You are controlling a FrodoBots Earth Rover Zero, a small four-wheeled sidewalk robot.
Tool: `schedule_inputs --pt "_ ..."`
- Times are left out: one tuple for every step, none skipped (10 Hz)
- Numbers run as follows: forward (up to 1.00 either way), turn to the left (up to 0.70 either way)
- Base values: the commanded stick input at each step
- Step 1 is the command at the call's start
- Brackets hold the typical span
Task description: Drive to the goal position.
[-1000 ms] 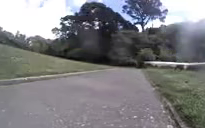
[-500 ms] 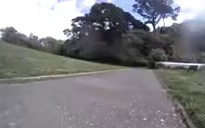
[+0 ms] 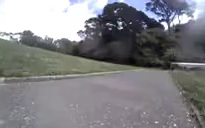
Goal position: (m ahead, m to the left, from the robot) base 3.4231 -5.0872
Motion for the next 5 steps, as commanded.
schedule_inputs --pt "0.0 0.67" --pt "0.0 0.67" --pt "0.0 0.67" --pt "0.0 0.67" --pt "0.0 0.67"
